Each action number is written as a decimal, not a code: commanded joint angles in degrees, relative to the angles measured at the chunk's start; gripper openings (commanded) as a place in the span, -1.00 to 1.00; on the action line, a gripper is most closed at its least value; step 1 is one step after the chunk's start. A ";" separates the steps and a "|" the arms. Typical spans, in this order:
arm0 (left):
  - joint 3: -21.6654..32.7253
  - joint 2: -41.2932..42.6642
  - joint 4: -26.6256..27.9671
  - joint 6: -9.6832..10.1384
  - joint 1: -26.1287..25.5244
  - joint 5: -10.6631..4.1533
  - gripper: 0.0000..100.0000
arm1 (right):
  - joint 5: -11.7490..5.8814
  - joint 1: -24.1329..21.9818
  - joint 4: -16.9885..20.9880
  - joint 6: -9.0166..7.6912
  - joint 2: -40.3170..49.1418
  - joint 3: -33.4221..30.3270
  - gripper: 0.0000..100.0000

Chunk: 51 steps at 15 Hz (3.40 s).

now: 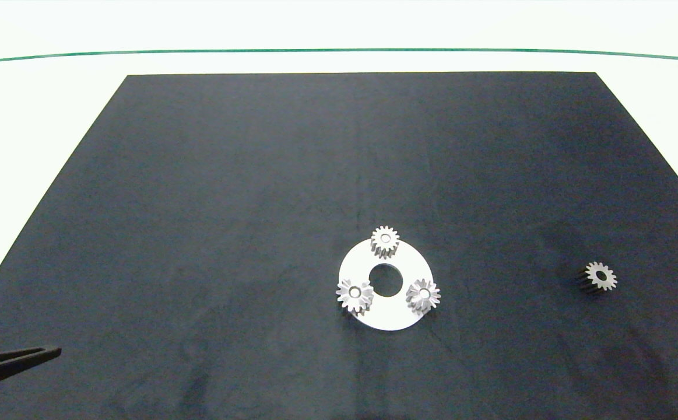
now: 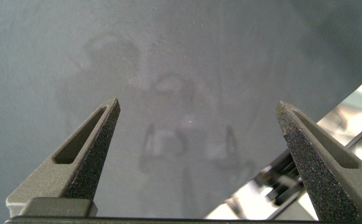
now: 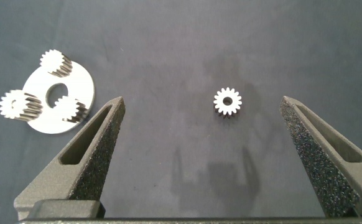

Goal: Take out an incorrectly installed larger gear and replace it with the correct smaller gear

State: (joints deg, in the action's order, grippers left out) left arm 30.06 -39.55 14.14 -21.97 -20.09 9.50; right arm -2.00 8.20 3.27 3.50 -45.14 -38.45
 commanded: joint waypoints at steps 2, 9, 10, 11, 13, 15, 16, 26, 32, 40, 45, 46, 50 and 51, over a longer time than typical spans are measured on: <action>3.16 -7.74 0.10 -4.93 -0.30 -0.62 1.00 | -0.02 -1.00 -1.16 0.02 -4.08 -0.05 1.00; 3.60 -15.82 -5.00 -6.60 -6.80 -3.17 1.00 | -0.02 -1.09 -2.12 0.02 -5.48 -0.05 1.00; 3.60 -17.06 -5.97 -6.60 -7.24 -3.61 1.00 | -0.02 -1.17 -2.30 0.02 -5.66 -0.05 1.00; 3.60 -18.73 -7.37 -6.60 -8.30 -5.37 1.00 | -0.02 -1.52 -2.48 0.02 -5.83 -0.05 1.00; 3.42 -23.38 -13.17 -5.28 -10.67 -8.00 1.00 | -0.02 -1.88 -2.56 0.10 -6.54 -0.05 1.00; 3.16 -27.69 -18.62 -3.70 -13.84 -10.11 1.00 | -0.02 -2.14 -2.74 0.10 -6.89 -0.05 1.00; 3.16 -28.74 -19.77 -3.35 -15.07 -11.61 1.00 | -0.02 -2.14 -3.09 0.02 -6.98 -0.05 1.00; 3.60 -43.33 -36.55 3.33 -29.30 -21.10 1.00 | 0.07 -3.02 -5.20 0.02 -8.74 0.04 1.00; 5.62 -49.75 -43.76 4.04 -32.38 -26.64 1.00 | 0.07 -3.28 -5.29 0.02 -8.74 -0.05 1.00; 11.07 -53.88 -41.74 3.95 -32.73 -27.78 1.00 | 1.03 -4.16 -5.29 0.10 -8.65 0.04 1.00; 13.18 -56.87 -41.56 3.95 -33.26 -27.78 1.00 | 1.12 -4.16 -5.29 0.10 -8.65 0.04 1.00; 13.53 -57.22 -40.77 3.95 -33.26 -27.78 1.00 | 1.12 -4.16 -5.29 0.10 -8.65 0.04 1.00; 17.57 -58.36 -36.38 4.13 -33.17 -27.78 1.00 | 1.12 -4.16 -5.29 0.10 -8.74 0.13 1.00; 18.63 -59.15 -36.29 4.13 -33.08 -27.78 1.00 | 1.12 -4.16 -5.29 0.10 -8.65 0.13 1.00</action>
State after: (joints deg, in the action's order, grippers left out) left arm 47.57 -97.82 -22.08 -17.75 -53.30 -18.16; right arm -0.85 4.02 -2.00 3.58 -53.94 -38.34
